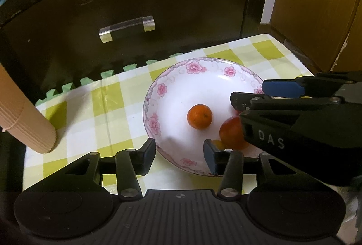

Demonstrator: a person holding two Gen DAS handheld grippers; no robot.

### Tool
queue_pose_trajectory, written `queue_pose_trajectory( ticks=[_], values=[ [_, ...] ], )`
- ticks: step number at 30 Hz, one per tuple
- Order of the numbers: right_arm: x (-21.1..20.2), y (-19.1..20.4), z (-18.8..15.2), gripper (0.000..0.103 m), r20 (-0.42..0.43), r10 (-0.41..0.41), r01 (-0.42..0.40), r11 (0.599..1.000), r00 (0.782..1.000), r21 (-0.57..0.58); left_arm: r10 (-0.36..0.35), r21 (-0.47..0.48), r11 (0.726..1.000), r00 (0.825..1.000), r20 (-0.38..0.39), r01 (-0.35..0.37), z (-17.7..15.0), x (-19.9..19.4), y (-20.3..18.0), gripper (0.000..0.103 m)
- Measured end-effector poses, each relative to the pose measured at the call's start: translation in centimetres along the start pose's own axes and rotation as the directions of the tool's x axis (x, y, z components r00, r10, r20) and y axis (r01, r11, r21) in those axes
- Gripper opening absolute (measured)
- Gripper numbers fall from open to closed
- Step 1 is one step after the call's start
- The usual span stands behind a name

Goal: Organize fruits
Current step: 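Lower the red plum tomato into the bowl and open the right gripper, then withdraw both open grippers from the bowl toward the remaining fruits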

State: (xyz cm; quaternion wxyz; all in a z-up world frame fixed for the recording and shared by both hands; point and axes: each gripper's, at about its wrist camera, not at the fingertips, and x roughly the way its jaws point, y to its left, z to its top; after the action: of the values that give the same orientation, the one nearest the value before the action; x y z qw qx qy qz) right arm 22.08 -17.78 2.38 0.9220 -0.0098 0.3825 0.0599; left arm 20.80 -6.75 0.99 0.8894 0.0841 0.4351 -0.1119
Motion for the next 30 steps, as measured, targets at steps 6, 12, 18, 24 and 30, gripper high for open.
queue_pose_trajectory(
  ticks=[6, 12, 18, 24, 30],
  values=[
    [-1.0, 0.2, -0.1, 0.037, 0.015, 0.001, -0.001, 1.000, 1.000, 0.002, 0.015, 0.000, 1.000, 1.000, 0.017, -0.015, -0.5, -1.1, 0.1, 0.058],
    [-2.5, 0.6, -0.4, 0.037, 0.031, 0.009, -0.009, 1.000, 0.999, -0.003, 0.028, -0.007, 1.000, 0.999, 0.027, -0.027, -1.4, -2.4, 0.2, 0.059],
    [-4.1, 1.2, -1.0, 0.037, 0.046, 0.025, -0.025, 1.000, 0.999, -0.004, 0.030, -0.019, 0.999, 0.999, 0.041, -0.029, -2.2, -3.9, 0.4, 0.061],
    [-5.4, 1.9, -2.1, 0.037, 0.044, 0.036, -0.036, 0.999, 0.998, -0.003, 0.047, -0.007, 0.999, 0.997, 0.055, -0.047, -3.1, -5.2, 0.4, 0.063],
    [-6.6, 2.3, -2.9, 0.037, 0.050, 0.041, -0.040, 0.999, 0.998, -0.007, 0.043, -0.008, 0.999, 0.997, 0.058, -0.043, -3.7, -6.1, 0.5, 0.063]
  ],
)
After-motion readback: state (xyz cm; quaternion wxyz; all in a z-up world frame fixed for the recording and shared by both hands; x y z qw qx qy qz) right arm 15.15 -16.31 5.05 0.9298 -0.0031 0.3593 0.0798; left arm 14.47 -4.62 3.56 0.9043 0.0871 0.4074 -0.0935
